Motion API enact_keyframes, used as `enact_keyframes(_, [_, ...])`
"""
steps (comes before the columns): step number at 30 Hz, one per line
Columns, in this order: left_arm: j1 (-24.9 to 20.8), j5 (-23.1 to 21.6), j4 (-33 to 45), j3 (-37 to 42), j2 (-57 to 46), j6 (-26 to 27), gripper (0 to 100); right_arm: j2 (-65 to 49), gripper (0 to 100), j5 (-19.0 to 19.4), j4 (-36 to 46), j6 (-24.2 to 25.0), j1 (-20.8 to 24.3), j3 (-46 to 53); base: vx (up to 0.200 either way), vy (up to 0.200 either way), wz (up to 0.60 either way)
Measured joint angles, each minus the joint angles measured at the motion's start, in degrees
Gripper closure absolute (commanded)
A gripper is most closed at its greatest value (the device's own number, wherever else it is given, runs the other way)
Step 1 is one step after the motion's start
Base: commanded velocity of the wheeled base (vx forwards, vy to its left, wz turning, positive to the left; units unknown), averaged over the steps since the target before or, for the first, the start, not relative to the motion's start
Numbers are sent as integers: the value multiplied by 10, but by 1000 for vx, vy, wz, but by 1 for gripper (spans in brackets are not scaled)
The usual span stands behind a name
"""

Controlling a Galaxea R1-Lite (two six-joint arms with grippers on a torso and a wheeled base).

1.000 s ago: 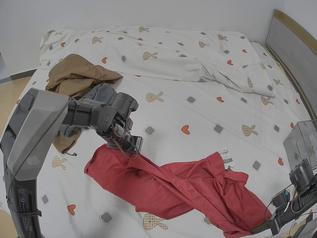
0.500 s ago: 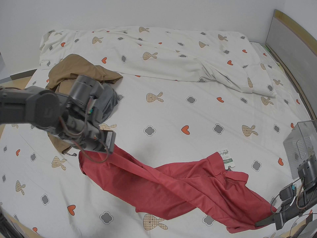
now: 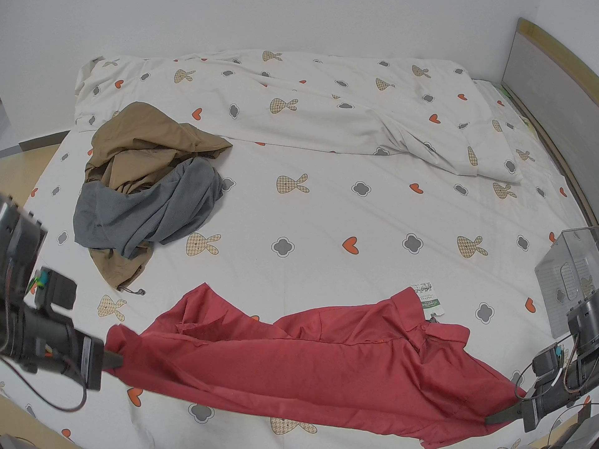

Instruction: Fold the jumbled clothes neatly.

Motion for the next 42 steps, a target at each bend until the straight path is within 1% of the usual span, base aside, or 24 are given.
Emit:
enact_keyframes(2, [-16, 0, 13, 27, -28, -12, 100, 2, 100, -2, 2, 0, 8, 2, 0, 0, 0])
enact_keyframes(3, [-25, 0, 16, 38, -37, -18, 100, 4, 0, -4, 3, 0, 13, 3, 0, 0, 0])
enact_keyframes(4, [-38, 0, 19, 53, -48, -25, 100, 7, 0, -10, 5, -1, 21, 4, 0, 0, 0])
enact_keyframes(5, [-49, 0, 20, 64, -55, -31, 0, 10, 0, -17, 7, -1, 29, 5, 0, 0, 0])
enact_keyframes(9, [-92, 0, 31, 102, -74, -70, 0, 25, 0, -48, 12, -1, 64, 10, 0, 0, 0])
enact_keyframes(12, [-116, 0, 37, 119, -81, -103, 0, 39, 0, -67, 13, 0, 78, 12, 0, 0, 0])
enact_keyframes(15, [-127, 0, 39, 126, -89, -107, 0, 48, 0, -82, 13, 0, 83, 13, 0, 0, 0])
enact_keyframes(17, [-129, 0, 39, 127, -94, -107, 0, 51, 0, -103, 14, 0, 83, 13, 0, 0, 0])
enact_keyframes(22, [-132, 1, 35, 122, -101, -106, 0, 53, 0, -170, 13, 0, 80, 15, 0, 0, 0])
enact_keyframes(25, [-132, 1, 32, 112, -103, -105, 0, 48, 0, -201, 11, 0, 70, 15, 0, 0, 0])
enact_keyframes(29, [-132, 1, 15, 97, -104, -103, 0, 37, 0, -219, 7, 0, 38, 10, 0, 0, 0])
enact_keyframes(32, [-129, -1, -27, 90, -102, -97, 0, 28, 0, -214, -7, 1, 13, 0, 0, 0, 0])
enact_keyframes(34, [-123, -9, -55, 87, -99, -91, 0, 25, 0, -196, -30, 3, 0, -7, 0, 0, 0])
enact_keyframes(35, [-120, -18, -65, 87, -96, -87, 0, 25, 0, -182, -46, 4, -5, -9, 0, 0, 0])
enact_keyframes(38, [-104, -48, -93, 86, -87, -74, 0, 32, 0, -116, -113, 10, -21, -15, 0, 0, 0])
enact_keyframes(39, [-95, -64, -99, 86, -83, -67, 0, 38, 0, -95, -133, 11, -26, -18, 0, 0, 0])
enact_keyframes(42, [-64, -116, -114, 86, -69, -39, 0, 69, 0, -56, -181, 14, -37, -28, 0, 0, 0])
